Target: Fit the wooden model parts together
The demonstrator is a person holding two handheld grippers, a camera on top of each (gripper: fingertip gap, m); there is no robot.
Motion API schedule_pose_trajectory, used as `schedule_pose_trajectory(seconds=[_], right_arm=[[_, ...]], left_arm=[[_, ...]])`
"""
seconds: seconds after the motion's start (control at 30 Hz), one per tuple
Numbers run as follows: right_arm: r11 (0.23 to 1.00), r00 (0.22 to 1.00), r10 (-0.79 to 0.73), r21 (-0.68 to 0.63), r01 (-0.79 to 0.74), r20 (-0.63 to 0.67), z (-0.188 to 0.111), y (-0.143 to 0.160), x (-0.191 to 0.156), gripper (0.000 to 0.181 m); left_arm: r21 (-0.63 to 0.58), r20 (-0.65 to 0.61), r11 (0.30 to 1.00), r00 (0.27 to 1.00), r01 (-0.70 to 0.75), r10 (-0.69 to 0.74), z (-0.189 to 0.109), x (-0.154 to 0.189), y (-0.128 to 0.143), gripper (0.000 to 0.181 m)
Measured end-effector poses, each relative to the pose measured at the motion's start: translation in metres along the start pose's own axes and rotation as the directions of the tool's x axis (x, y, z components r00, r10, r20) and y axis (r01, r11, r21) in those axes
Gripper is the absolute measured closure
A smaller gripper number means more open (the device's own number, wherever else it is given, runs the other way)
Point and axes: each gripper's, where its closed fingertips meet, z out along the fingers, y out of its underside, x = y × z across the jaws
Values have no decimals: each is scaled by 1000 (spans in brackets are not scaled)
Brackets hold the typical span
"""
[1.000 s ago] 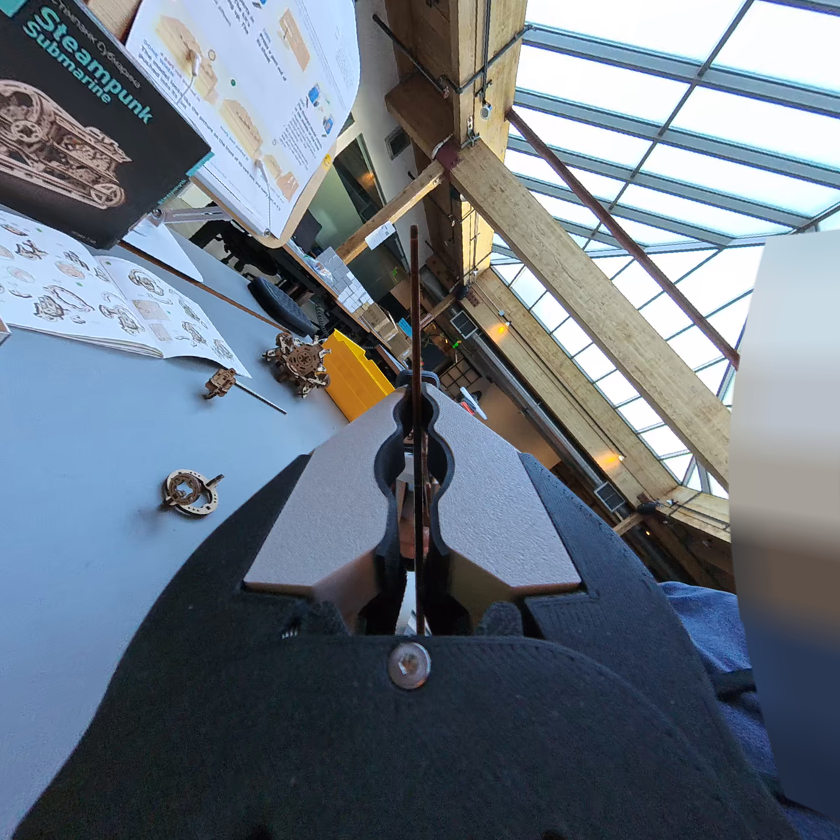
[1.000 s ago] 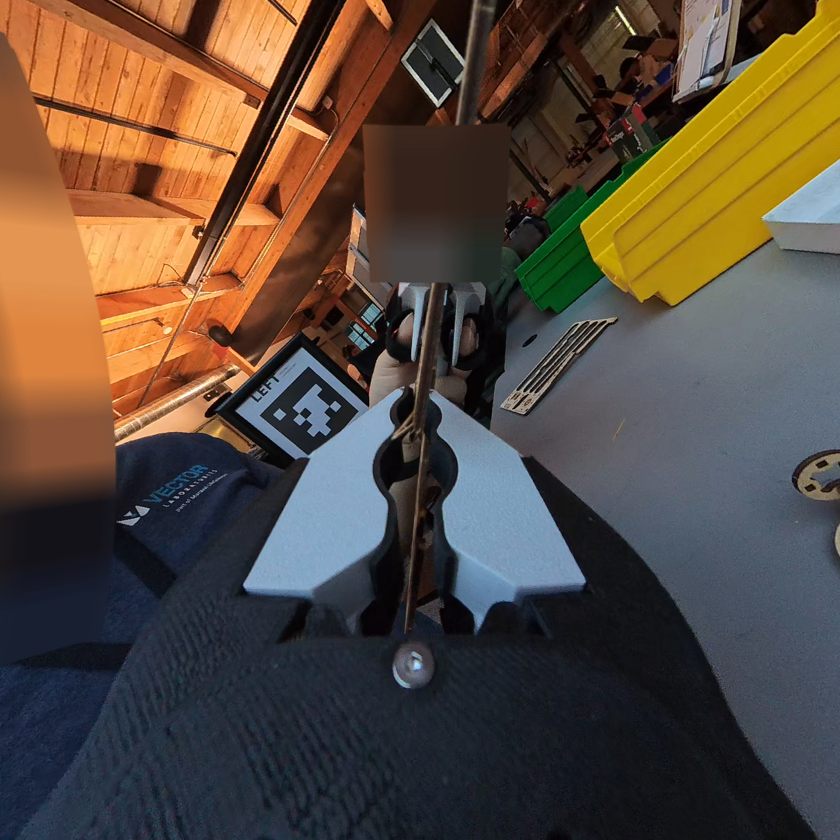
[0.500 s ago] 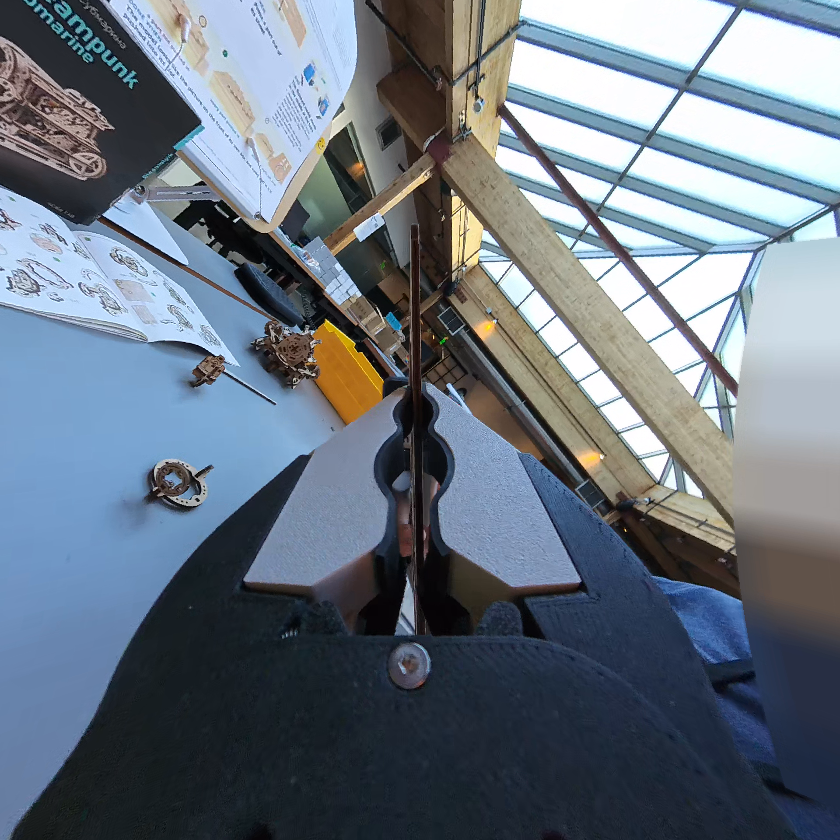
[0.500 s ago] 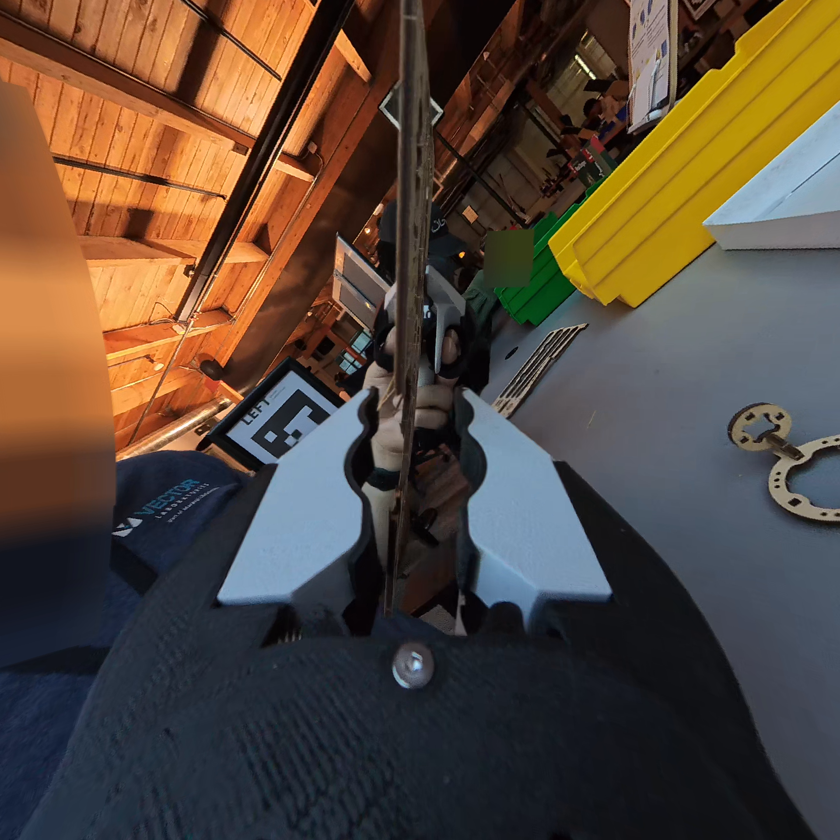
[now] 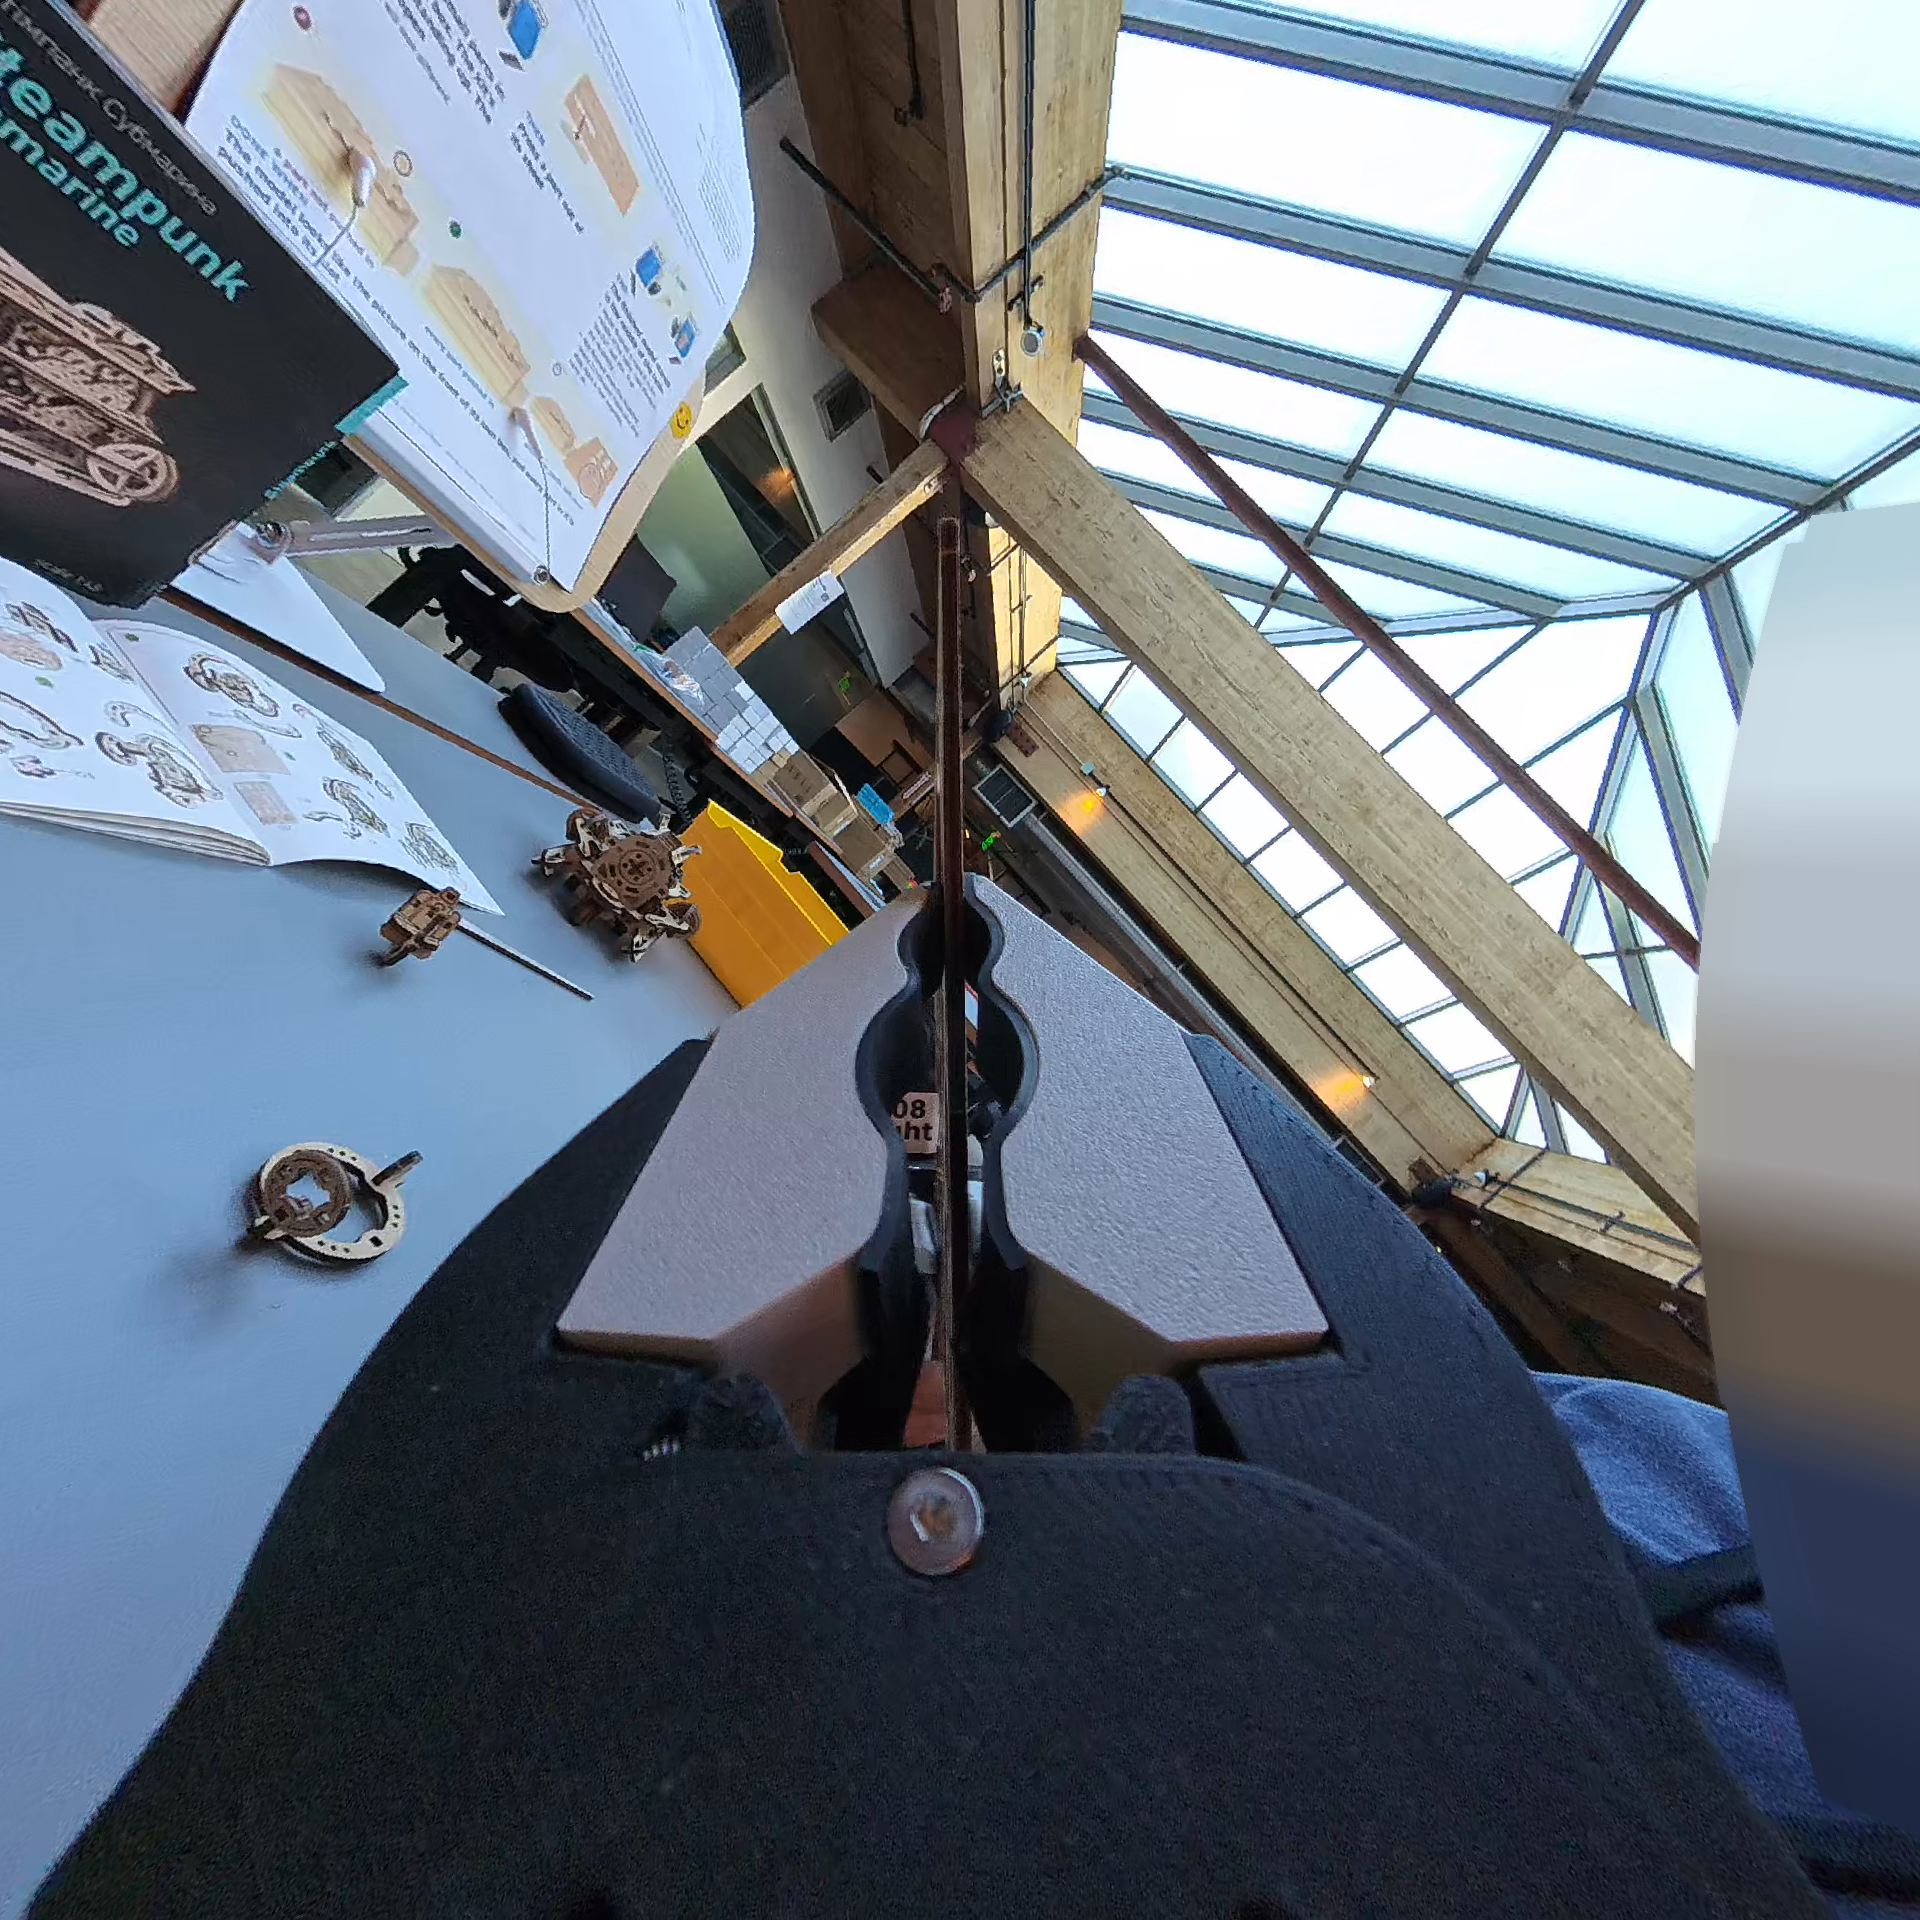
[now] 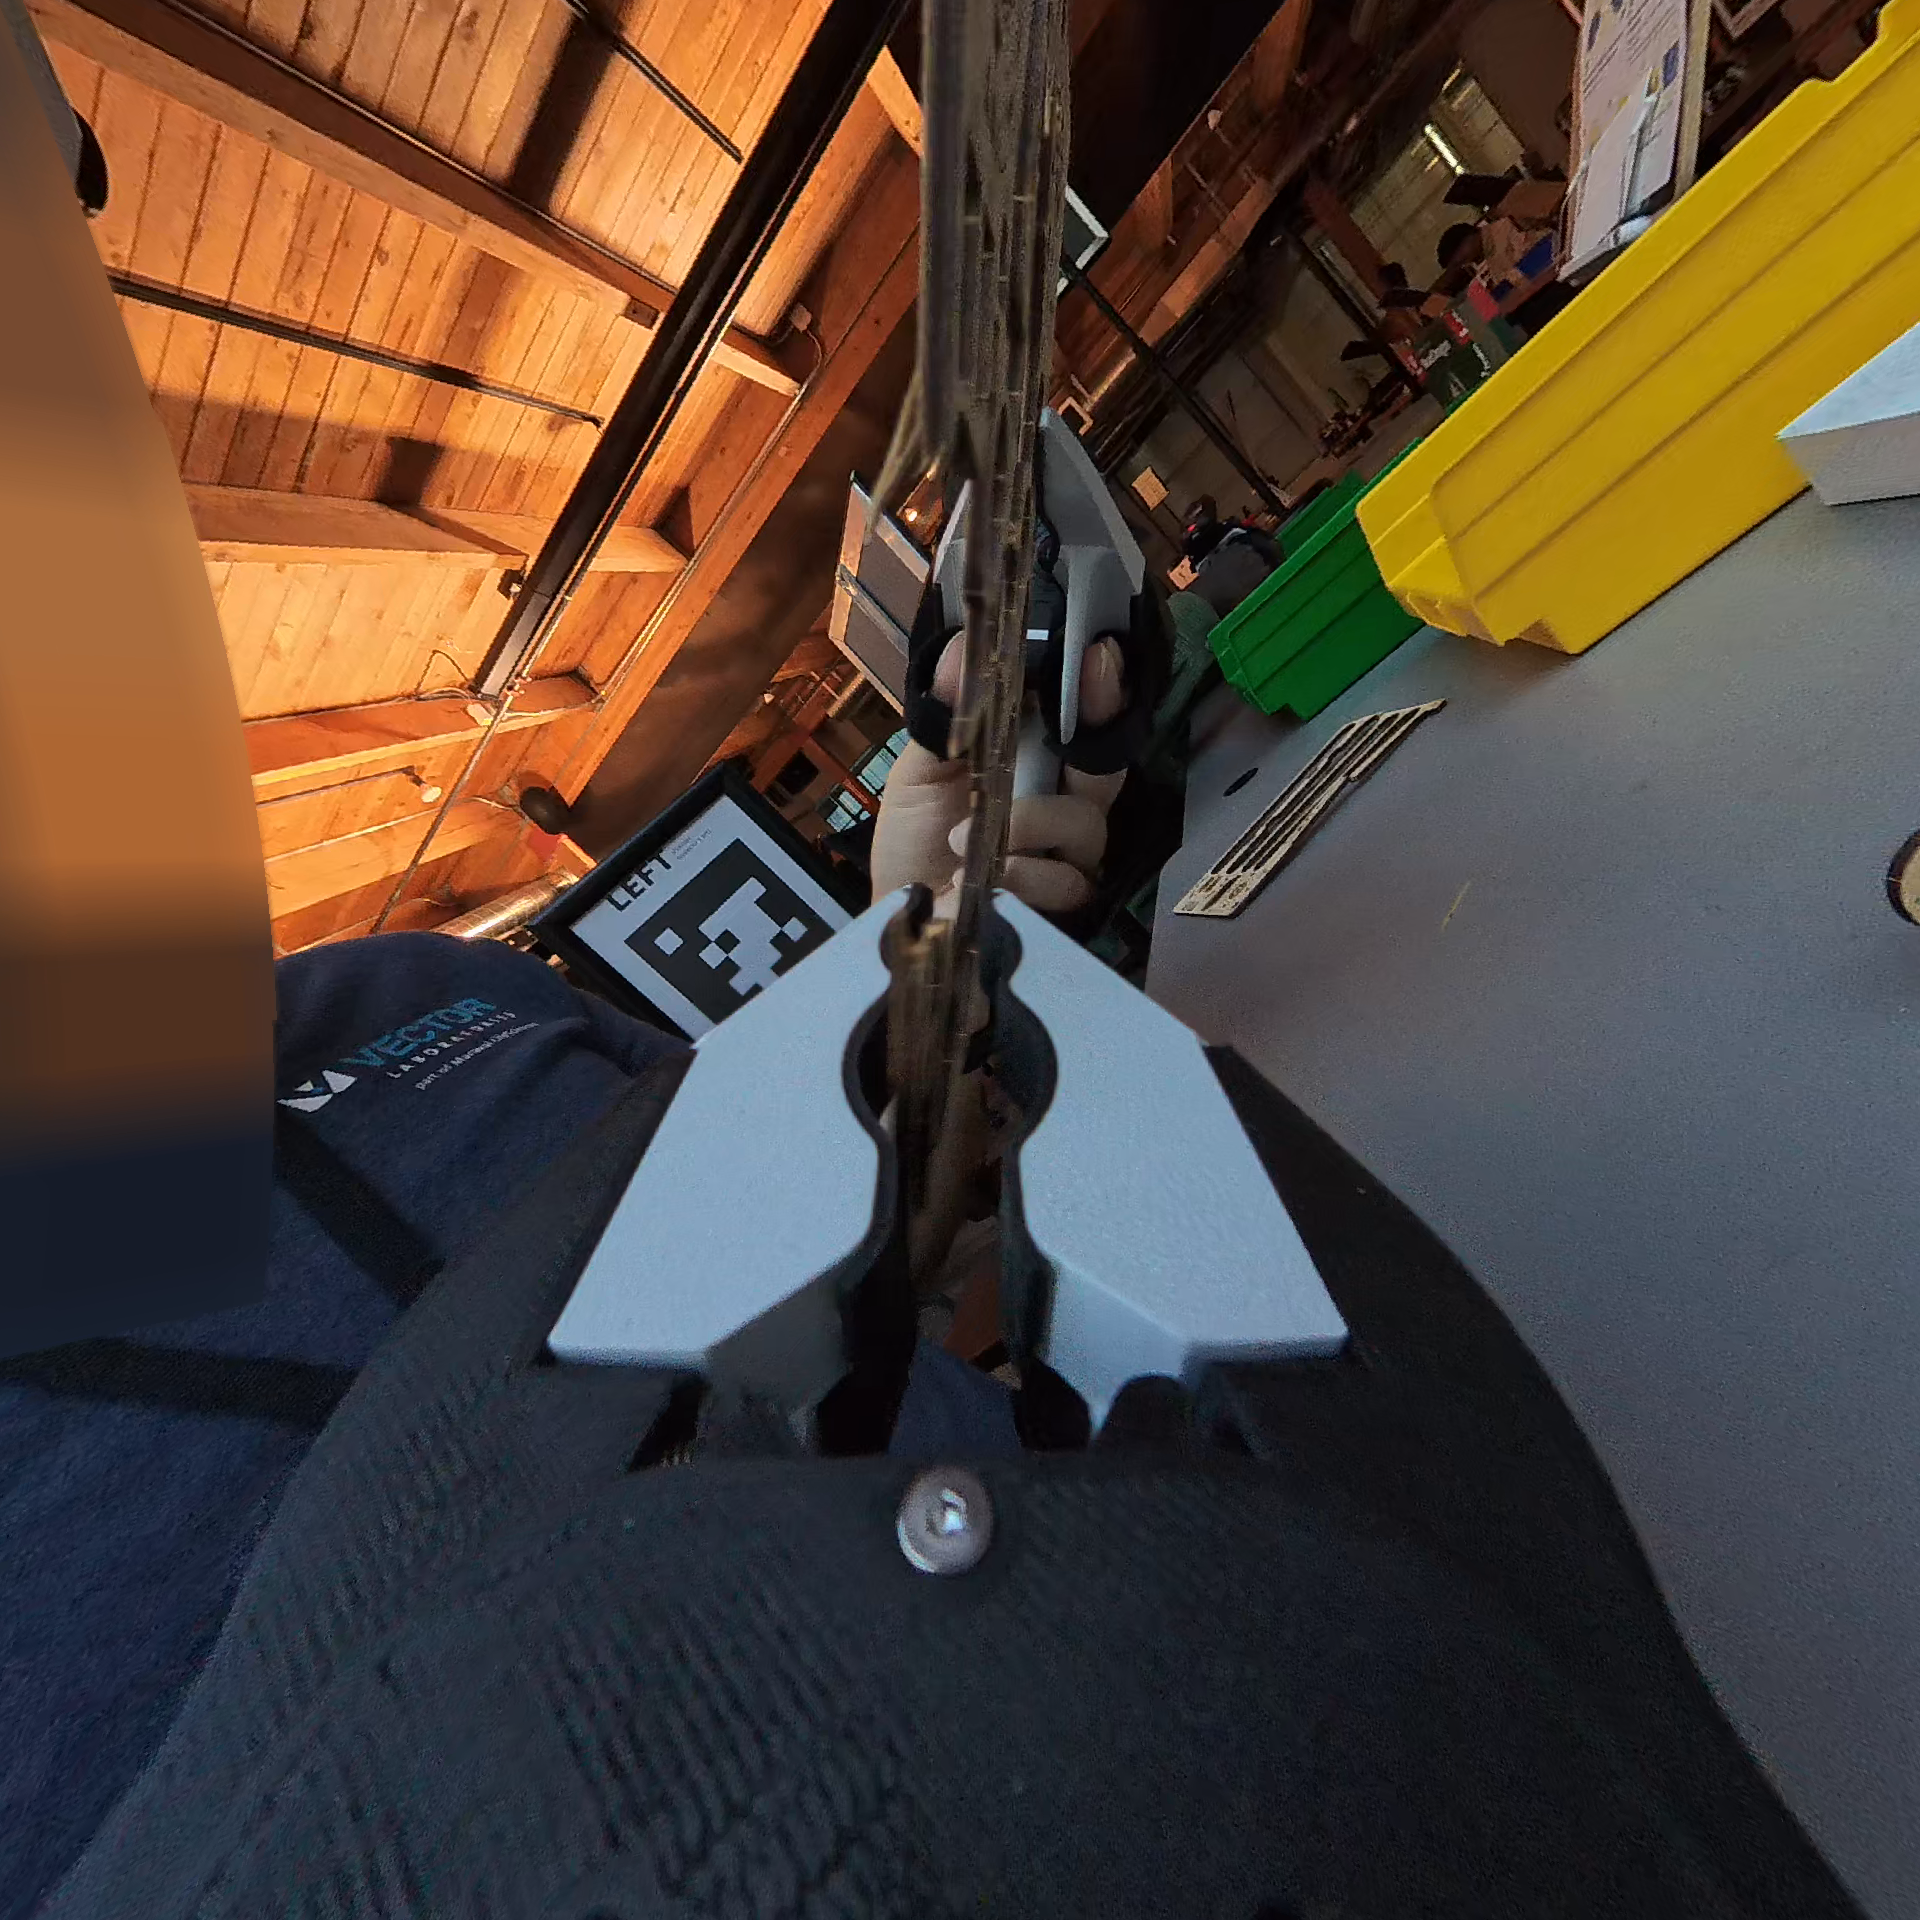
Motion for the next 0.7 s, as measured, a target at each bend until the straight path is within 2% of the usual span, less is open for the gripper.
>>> schedule_pose_trajectory(seconds=[0.1,0.17,0.7], right_arm=[[1000,999,-16,-3,15,-51,-2,0,9,181],[1000,1000,0,8,0,-27,-4,-2,6,181],[999,998,-49,17,50,-45,-10,-6,2,181]], left_arm=[[16,-20,1000,1000,25,-25,1,4,-1,178],[8,-70,999,997,45,-45,2,11,-2,163],[-35,-146,998,987,60,-65,-3,22,-3,163]])
